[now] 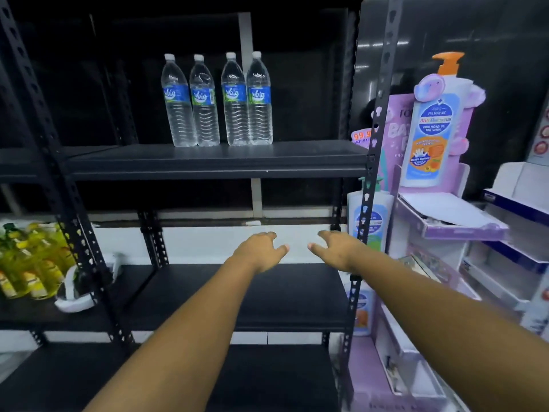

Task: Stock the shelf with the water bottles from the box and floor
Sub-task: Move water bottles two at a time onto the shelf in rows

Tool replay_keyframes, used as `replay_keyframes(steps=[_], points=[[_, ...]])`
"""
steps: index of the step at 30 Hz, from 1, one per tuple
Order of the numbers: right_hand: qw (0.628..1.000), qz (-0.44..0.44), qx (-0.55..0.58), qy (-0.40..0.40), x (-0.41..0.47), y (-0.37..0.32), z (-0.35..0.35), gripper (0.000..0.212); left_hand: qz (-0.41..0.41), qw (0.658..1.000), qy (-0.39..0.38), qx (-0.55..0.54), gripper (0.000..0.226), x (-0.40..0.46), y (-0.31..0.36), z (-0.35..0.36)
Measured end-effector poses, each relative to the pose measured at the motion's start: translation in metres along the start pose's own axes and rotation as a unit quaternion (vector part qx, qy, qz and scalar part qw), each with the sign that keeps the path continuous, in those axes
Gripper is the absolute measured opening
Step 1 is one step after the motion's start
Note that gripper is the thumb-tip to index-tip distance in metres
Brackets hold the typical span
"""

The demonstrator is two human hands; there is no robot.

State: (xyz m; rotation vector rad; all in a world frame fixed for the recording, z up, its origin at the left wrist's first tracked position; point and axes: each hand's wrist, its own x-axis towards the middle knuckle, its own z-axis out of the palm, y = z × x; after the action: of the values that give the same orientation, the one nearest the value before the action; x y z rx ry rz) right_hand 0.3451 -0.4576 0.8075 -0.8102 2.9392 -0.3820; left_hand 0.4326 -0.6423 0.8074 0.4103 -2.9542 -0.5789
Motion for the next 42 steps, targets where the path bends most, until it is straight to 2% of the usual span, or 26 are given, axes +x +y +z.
replay_keyframes(steps=[6,13,17,23,34,42], points=[[0.999,0.031,0.016,-0.038,-0.019,0.016,0.054,0.073,0.001,0.999,-0.031,-0.024,0.069,-0.018,-0.014,0.048],[0.996,0.051,0.023,-0.075,-0.044,0.024,0.106,0.073,0.01,0.997,-0.074,0.001,0.066,-0.04,-0.031,0.095],[0.992,0.076,0.012,-0.103,-0.052,0.026,0.132,0.079,0.002,0.995,-0.097,-0.009,0.065,-0.051,-0.041,0.12],[0.987,0.082,0.037,-0.131,-0.063,0.028,0.167,0.068,0.0,0.991,-0.13,-0.016,0.065,-0.058,-0.058,0.149],[0.977,0.119,0.059,-0.167,-0.068,0.048,0.233,0.071,-0.018,0.982,-0.186,-0.023,0.066,-0.056,-0.079,0.21],[0.966,0.132,0.092,-0.204,-0.056,0.091,0.296,0.071,-0.033,0.974,-0.223,-0.01,0.066,-0.056,-0.09,0.279]])
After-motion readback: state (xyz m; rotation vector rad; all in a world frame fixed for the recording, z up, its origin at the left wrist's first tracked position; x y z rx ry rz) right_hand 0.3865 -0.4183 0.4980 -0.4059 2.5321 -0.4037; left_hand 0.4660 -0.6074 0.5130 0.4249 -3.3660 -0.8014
